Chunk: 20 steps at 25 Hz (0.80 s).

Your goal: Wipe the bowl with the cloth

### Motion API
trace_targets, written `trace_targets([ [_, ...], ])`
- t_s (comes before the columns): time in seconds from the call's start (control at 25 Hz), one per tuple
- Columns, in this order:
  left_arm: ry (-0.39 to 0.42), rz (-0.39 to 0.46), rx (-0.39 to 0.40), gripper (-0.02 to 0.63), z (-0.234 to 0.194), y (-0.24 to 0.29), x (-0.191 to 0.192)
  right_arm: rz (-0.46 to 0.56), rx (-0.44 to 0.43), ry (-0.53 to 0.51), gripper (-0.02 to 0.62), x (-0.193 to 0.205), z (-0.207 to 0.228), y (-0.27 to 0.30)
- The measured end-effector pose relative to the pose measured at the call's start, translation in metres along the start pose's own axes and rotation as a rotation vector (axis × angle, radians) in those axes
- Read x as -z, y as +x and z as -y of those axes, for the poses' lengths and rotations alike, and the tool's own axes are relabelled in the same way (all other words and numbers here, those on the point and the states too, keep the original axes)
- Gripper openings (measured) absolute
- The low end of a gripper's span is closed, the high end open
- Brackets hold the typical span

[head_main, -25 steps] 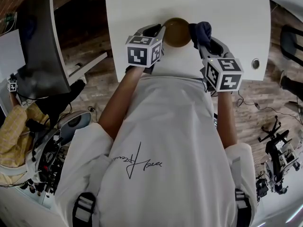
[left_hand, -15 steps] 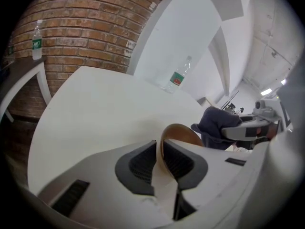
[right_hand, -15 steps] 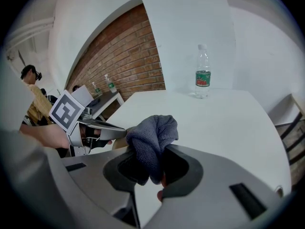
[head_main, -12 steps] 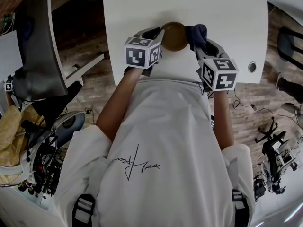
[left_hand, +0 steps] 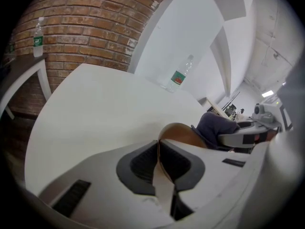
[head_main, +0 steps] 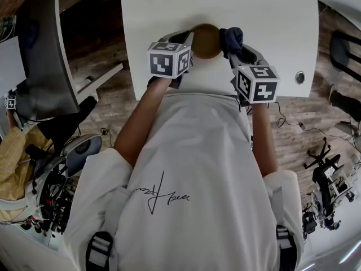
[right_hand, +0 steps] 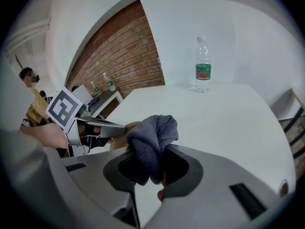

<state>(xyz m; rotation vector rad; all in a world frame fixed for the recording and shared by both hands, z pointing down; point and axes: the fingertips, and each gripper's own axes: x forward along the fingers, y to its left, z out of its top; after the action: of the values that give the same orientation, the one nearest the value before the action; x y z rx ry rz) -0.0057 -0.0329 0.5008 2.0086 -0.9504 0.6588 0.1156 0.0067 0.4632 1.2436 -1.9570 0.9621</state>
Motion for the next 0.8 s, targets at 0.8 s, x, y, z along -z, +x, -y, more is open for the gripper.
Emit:
trace_targets([
  [0.8,-0.003,0.008,-0.021,0.009,-0.0038,0.0011,-0.0067,-0.031,-0.009,0.004,0.081,0.0051,-0.0032,0.0074],
])
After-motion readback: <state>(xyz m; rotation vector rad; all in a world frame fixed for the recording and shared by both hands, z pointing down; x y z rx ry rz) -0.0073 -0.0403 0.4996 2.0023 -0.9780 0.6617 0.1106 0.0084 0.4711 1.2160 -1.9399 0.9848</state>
